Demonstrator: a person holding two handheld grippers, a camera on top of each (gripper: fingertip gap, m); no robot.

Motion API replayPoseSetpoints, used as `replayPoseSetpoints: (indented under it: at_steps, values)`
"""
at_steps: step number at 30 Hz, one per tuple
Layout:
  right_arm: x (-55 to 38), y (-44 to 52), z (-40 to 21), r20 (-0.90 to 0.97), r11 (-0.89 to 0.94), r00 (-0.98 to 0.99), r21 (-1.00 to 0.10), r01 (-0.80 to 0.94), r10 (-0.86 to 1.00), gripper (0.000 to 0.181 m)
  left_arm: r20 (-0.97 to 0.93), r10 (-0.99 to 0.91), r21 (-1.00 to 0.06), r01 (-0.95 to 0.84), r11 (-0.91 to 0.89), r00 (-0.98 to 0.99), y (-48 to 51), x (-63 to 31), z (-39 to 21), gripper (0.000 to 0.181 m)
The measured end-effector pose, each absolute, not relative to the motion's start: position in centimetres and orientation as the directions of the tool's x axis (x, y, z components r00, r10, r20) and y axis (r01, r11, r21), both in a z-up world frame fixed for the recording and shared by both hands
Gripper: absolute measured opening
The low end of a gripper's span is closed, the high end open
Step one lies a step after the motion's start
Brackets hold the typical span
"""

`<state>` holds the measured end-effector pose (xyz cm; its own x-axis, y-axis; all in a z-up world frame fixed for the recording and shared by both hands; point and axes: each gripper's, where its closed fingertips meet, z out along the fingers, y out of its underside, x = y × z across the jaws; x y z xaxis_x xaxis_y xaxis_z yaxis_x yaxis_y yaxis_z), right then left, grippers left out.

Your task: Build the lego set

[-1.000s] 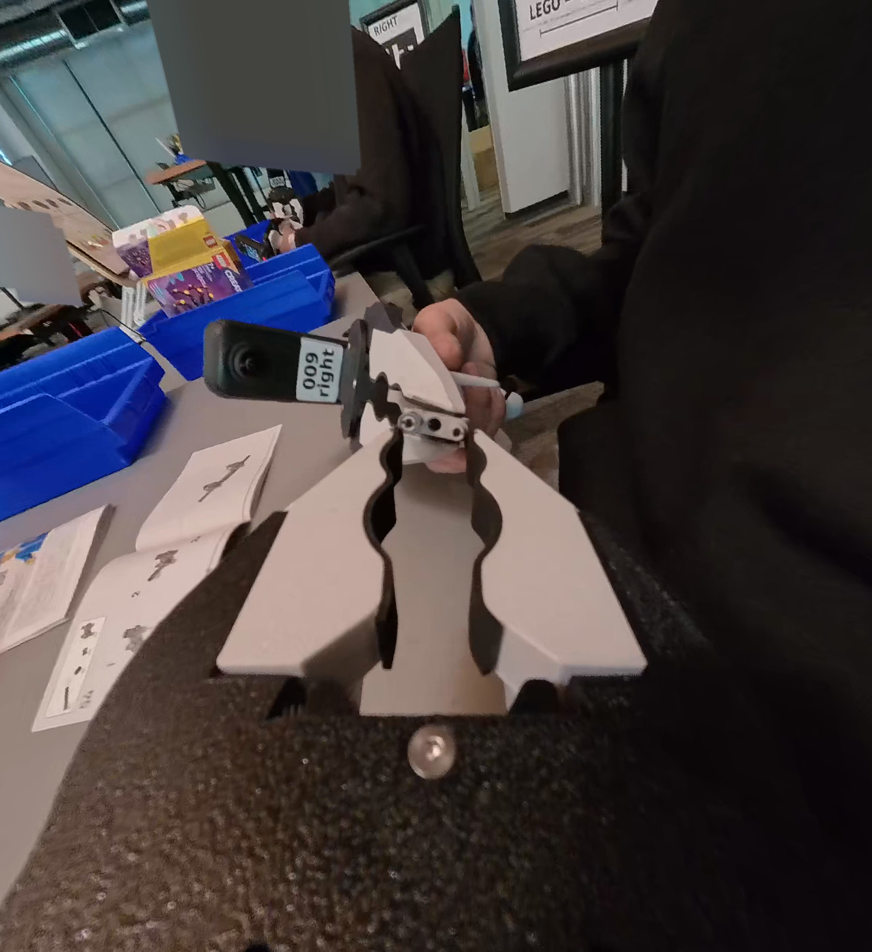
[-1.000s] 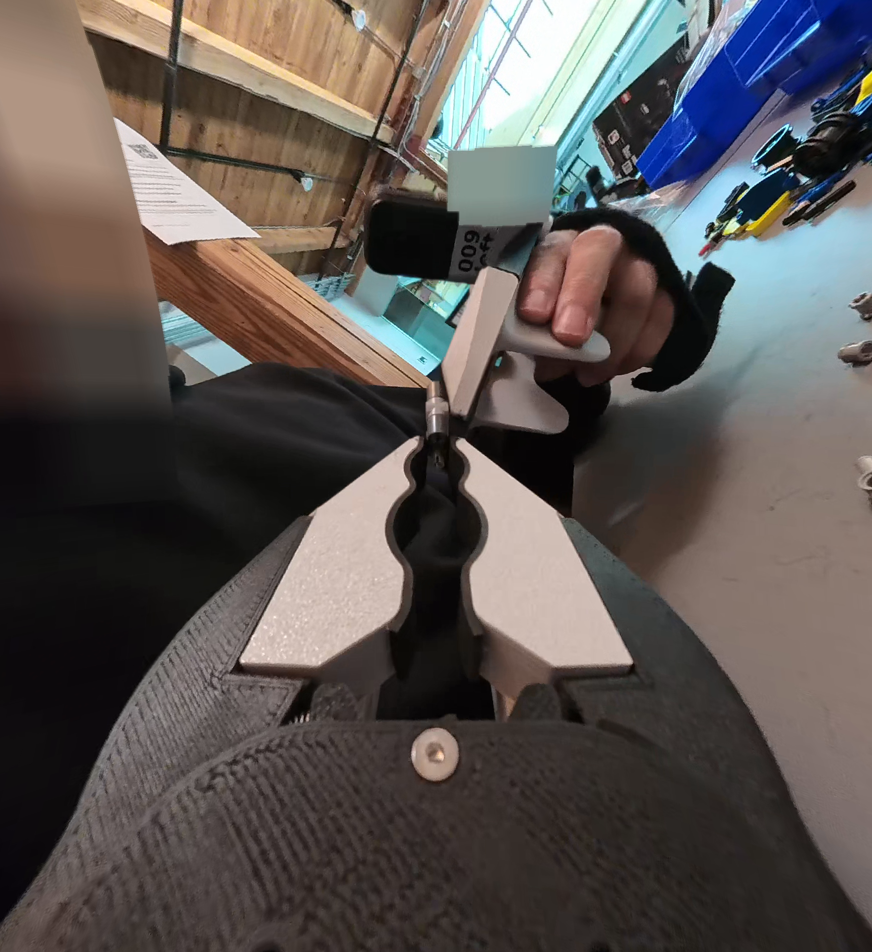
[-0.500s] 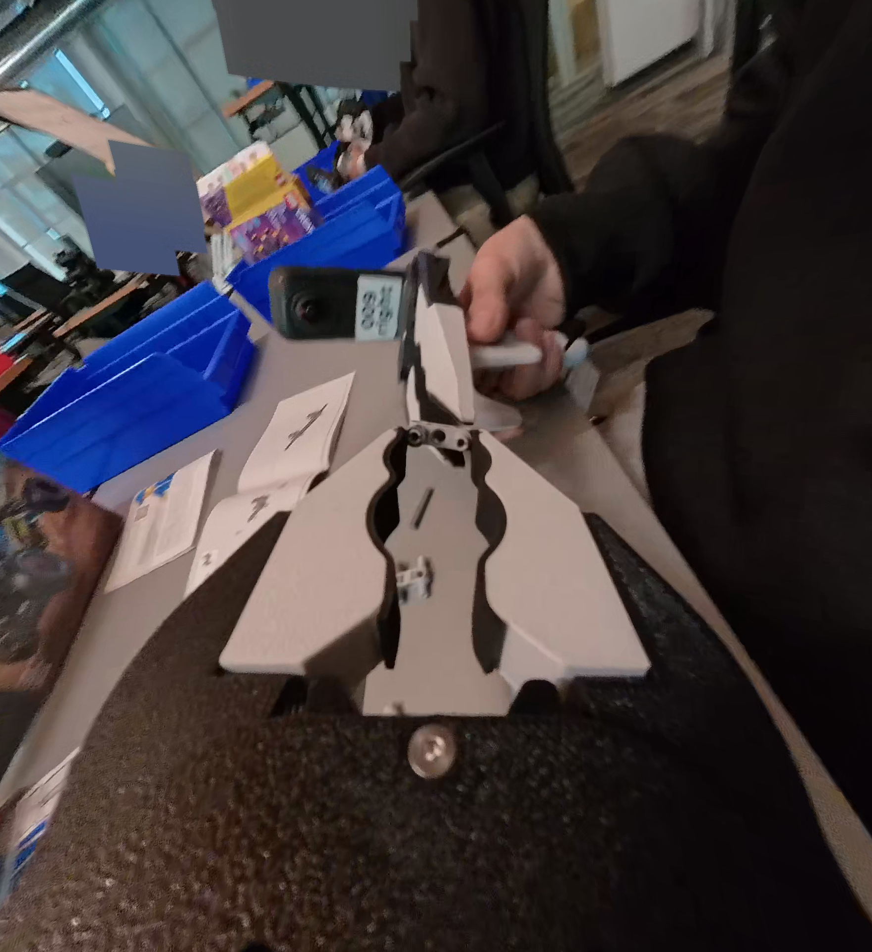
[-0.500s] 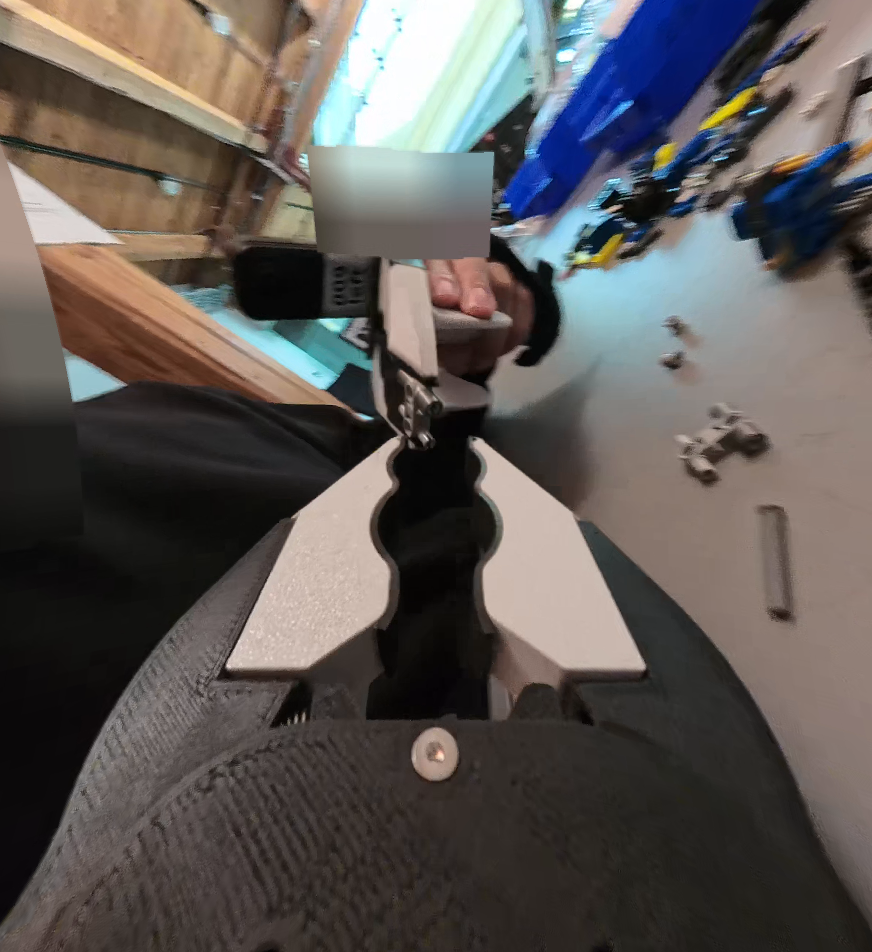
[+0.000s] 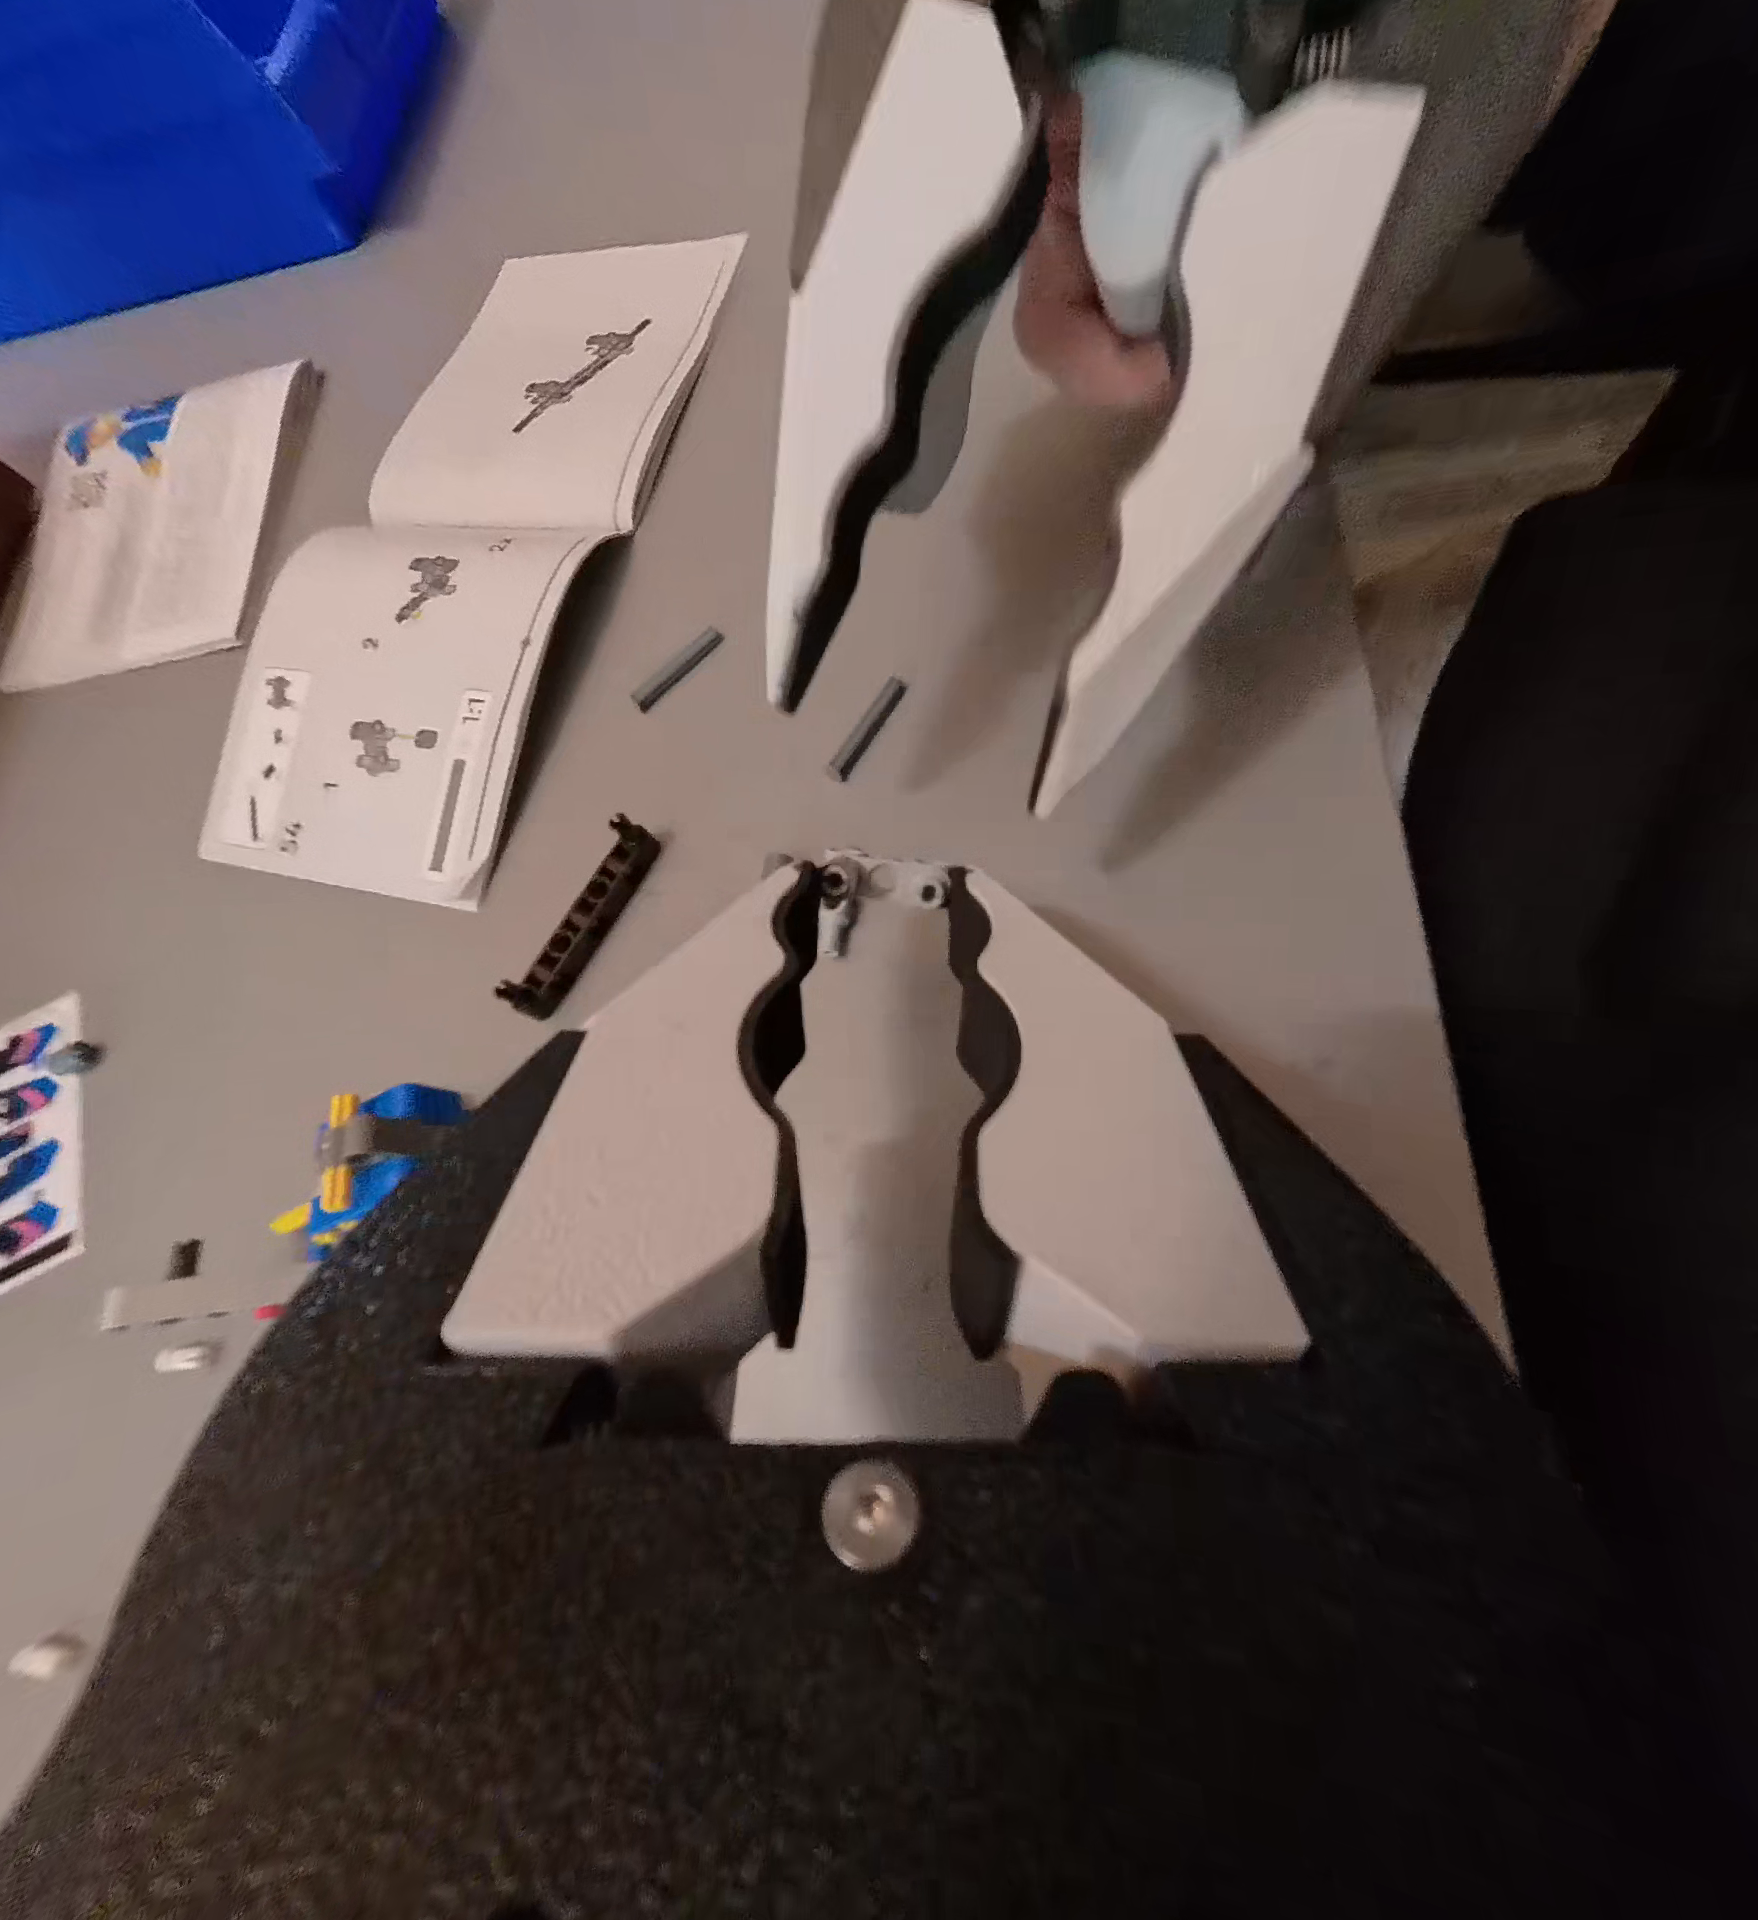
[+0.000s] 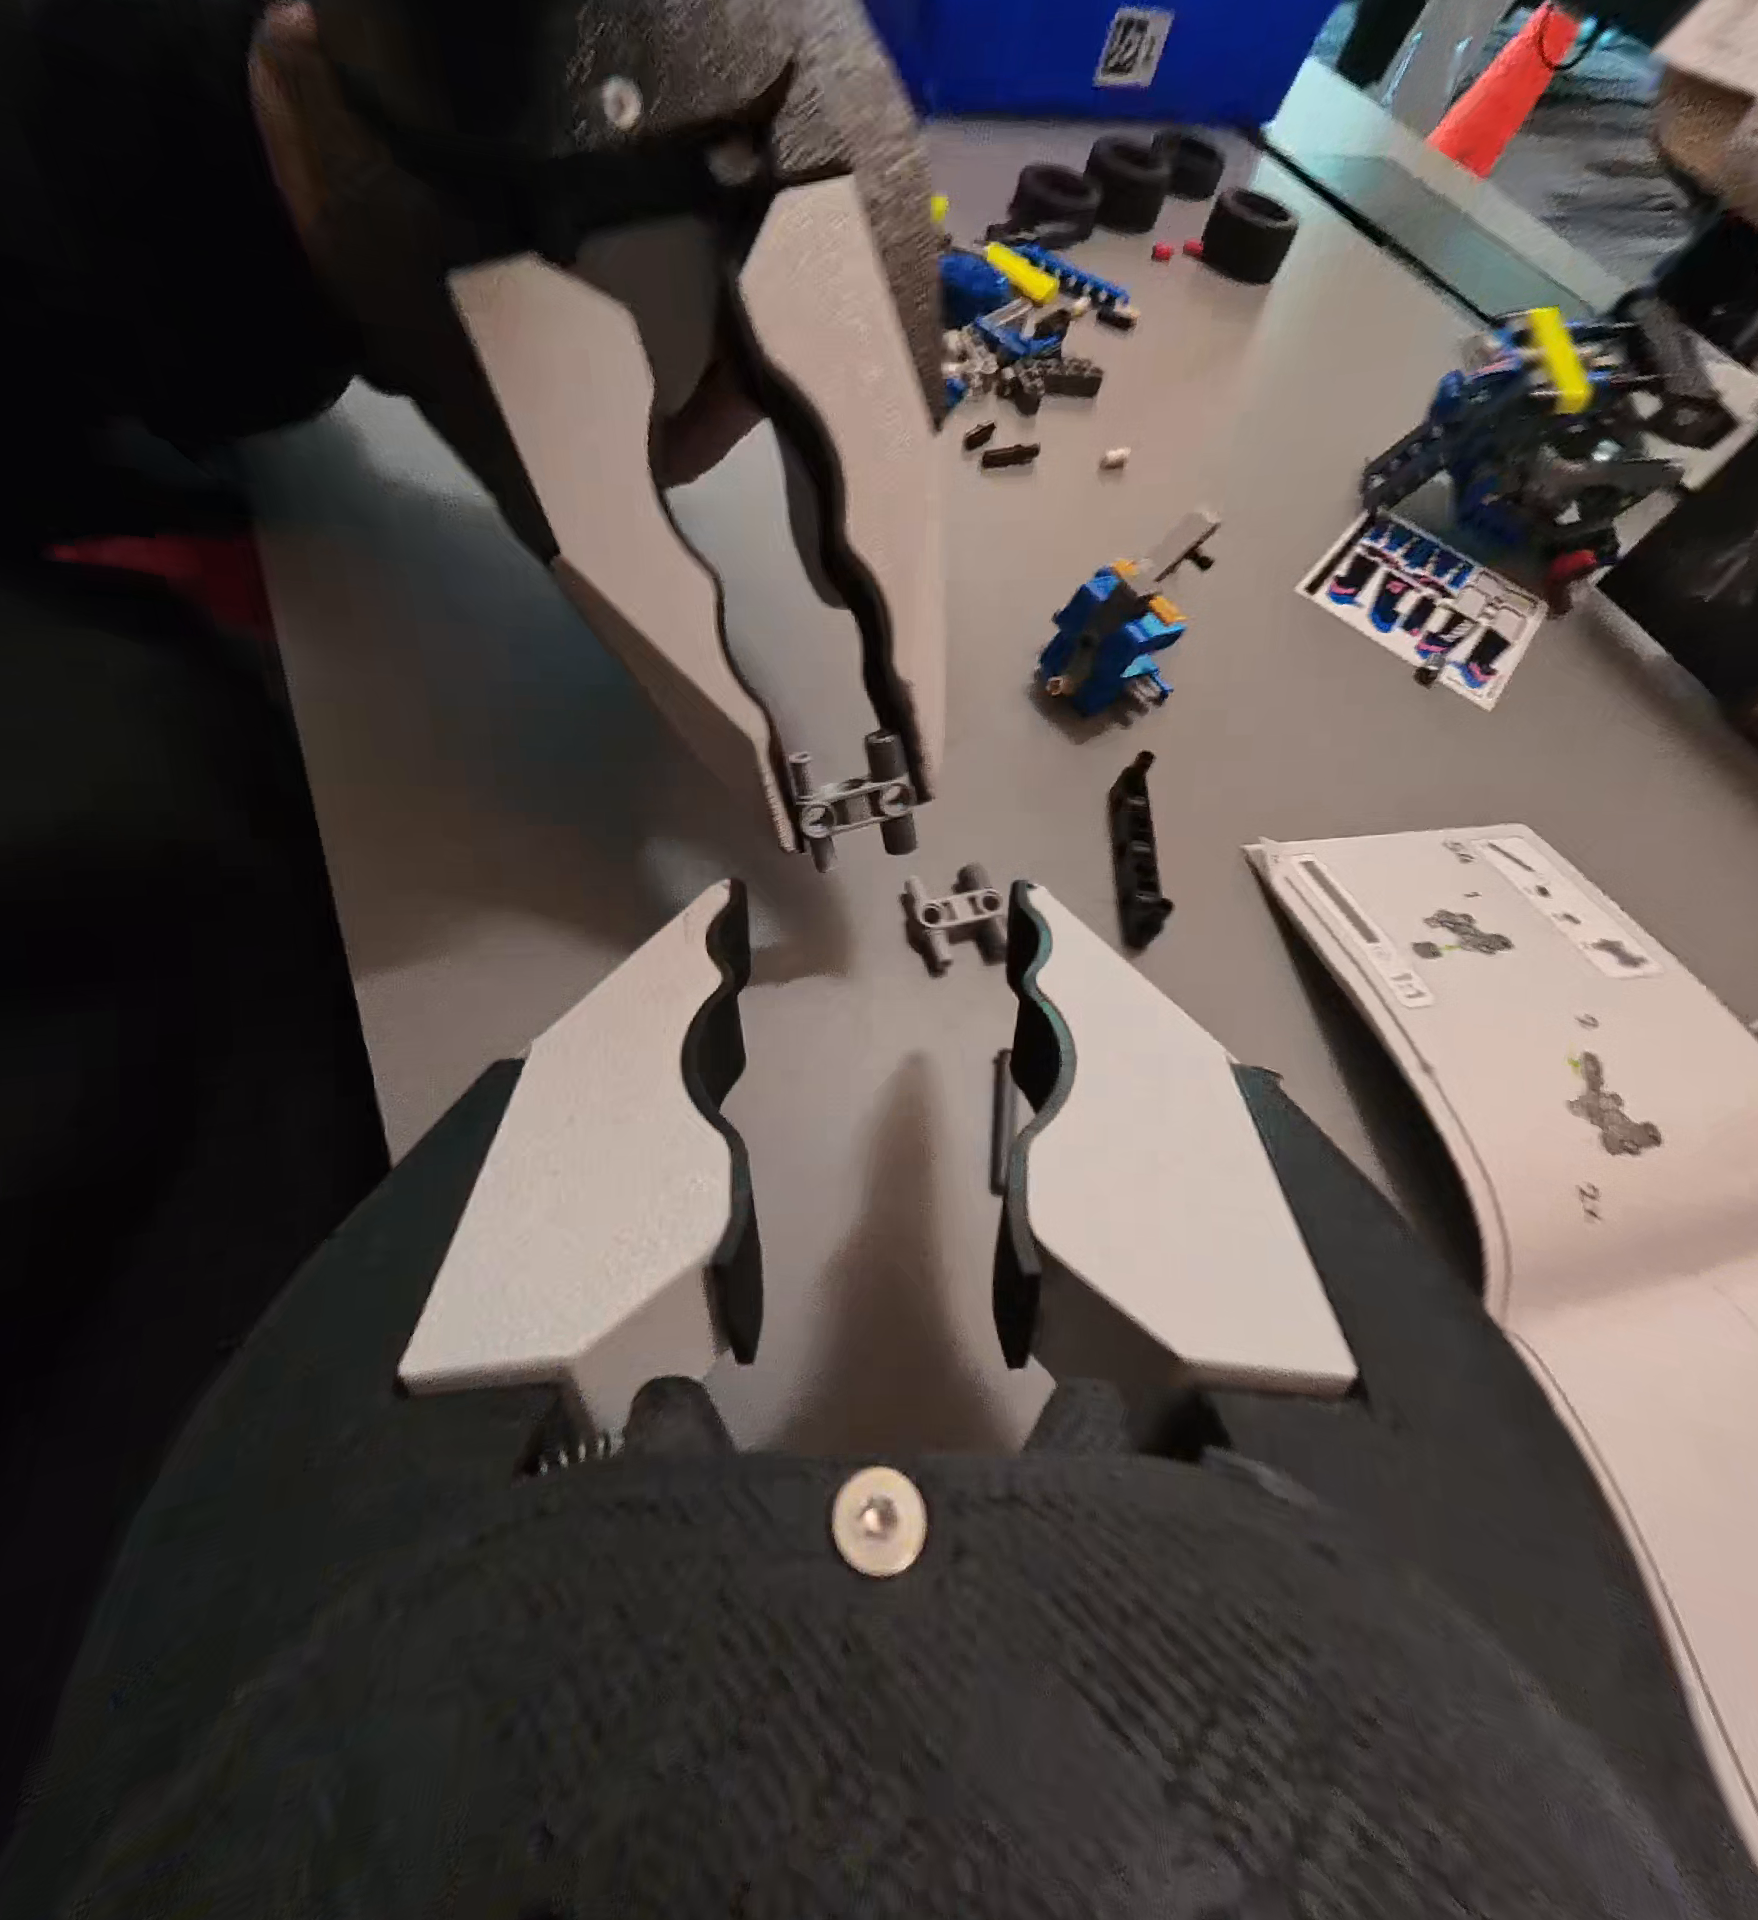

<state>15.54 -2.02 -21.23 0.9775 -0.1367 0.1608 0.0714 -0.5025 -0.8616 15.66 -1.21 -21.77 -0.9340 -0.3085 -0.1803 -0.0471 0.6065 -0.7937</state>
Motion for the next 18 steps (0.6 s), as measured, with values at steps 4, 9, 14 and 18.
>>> replayPoseSetpoints:
  at_steps: [4, 9, 14, 18]
  values:
    - [15.3, -1.0, -21.7, 0.208, -0.514, 0.971, -0.85, 0.118, -0.121, 0.044, -0.114, -0.307, -0.837, -0.075, 0.542, -0.945, -1.6, 15.2, -20.9, 0.021]
    - [14.9, -0.6, -21.6, 0.239, -0.502, 0.966, -0.85, 0.158, -0.102, 0.034, -0.096, -0.284, -0.835, -0.078, 0.544, -0.954, -1.7, 14.7, -21.1, 0.022]
    - [14.3, -0.3, -22.0, 0.23, -0.493, 0.971, -0.853, 0.17, -0.062, 0.027, -0.103, -0.261, -0.836, -0.059, 0.545, -0.96, -1.8, 14.5, -21.2, 0.022]
    - [14.2, -0.5, -22.2, 0.237, -0.504, 0.97, -0.844, 0.182, -0.046, 0.034, -0.109, -0.216, -0.856, -0.019, 0.516, -0.97, -2.0, 13.9, -20.6, 0.021]
